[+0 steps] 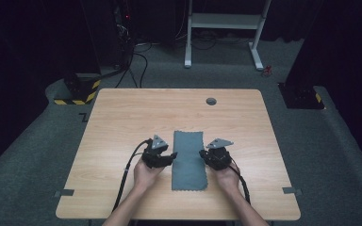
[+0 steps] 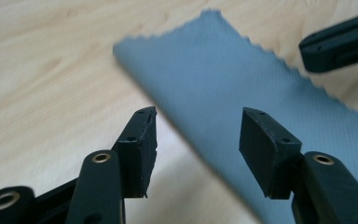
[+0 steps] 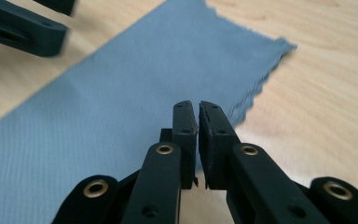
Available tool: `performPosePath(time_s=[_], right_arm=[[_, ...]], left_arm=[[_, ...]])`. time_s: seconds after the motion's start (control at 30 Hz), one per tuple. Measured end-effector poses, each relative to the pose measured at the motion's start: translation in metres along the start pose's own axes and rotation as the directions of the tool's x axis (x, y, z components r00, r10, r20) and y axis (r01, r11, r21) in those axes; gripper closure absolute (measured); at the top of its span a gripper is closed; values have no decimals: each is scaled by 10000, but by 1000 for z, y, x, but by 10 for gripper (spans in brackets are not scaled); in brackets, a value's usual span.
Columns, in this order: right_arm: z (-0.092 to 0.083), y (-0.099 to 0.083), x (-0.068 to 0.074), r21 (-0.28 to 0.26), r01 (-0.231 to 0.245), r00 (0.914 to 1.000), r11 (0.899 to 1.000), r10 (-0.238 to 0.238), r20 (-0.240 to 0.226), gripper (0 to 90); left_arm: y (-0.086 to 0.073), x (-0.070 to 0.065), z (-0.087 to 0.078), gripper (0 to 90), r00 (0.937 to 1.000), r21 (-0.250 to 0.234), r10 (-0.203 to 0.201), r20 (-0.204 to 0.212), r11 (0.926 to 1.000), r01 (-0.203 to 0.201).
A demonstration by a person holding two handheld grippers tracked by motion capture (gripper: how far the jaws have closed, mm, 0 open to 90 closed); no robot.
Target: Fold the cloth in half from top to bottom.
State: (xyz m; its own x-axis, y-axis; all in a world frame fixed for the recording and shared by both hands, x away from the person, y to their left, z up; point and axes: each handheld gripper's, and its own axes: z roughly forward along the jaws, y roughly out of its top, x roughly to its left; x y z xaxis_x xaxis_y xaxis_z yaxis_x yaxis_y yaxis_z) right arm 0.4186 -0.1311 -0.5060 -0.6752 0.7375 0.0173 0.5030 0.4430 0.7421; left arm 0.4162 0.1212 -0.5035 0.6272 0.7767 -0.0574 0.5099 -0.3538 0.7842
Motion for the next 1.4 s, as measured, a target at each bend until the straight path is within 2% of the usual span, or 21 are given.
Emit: performPosePath(time_s=[0.17,0.2,0.33,0.4,0.43,0.47,0.53,0.6,0.77,0.8,0.83,1.0,1.2,1.4], right_arm=[[12,11,-3,14,-135,9998,9999,135,-119,852],[19,15,-4,112,-229,9997,9997,231,-121,850],[28,19,-9,253,-134,9999,9996,133,58,843],[30,17,-13,401,-282,9994,9988,273,227,841],[32,15,-16,563,-371,9989,9977,353,322,843],[31,13,-19,520,-438,9987,9977,423,295,841],[30,14,-21,596,-339,9984,9976,311,473,832],[30,13,-22,596,-263,9985,9979,234,490,829],[31,13,-24,476,-363,9984,9982,341,454,825],[32,13,-25,423,-435,9980,9982,415,467,817],[32,14,-26,425,-464,9979,9980,444,477,814],[32,13,-32,262,-875,9948,9958,860,541,784],[33,20,-41,364,-1415,9874,9893,1384,772,751],[41,30,-49,137,-1908,9770,9815,1886,993,734]], left_arm=[[14,1,26,473,9998,302,71,181,9995,-77],[18,2,35,481,9999,504,67,135,9987,-74],[18,5,48,487,9999,807,63,-124,9967,-52],[19,7,49,504,9991,819,179,-390,9965,-147],[19,7,49,506,9991,819,179,-390,9965,-147],[19,9,48,504,9971,931,246,-722,9955,-178],[19,16,48,477,9962,990,-103,-863,9949,189],[20,22,46,472,9923,990,-204,-1219,9945,326],[20,30,45,470,9901,1006,-333,-1362,9938,472],[20,32,46,470,9891,989,-543,-1369,9928,682],[20,32,46,470,9891,989,-543,-1369,9928,682],[25,39,51,468,9871,1032,-728,-1424,9908,879],[32,42,56,445,9838,1244,-790,-1610,9872,996],[31,46,58,456,9791,971,-1035,-1749,9878,1218]])
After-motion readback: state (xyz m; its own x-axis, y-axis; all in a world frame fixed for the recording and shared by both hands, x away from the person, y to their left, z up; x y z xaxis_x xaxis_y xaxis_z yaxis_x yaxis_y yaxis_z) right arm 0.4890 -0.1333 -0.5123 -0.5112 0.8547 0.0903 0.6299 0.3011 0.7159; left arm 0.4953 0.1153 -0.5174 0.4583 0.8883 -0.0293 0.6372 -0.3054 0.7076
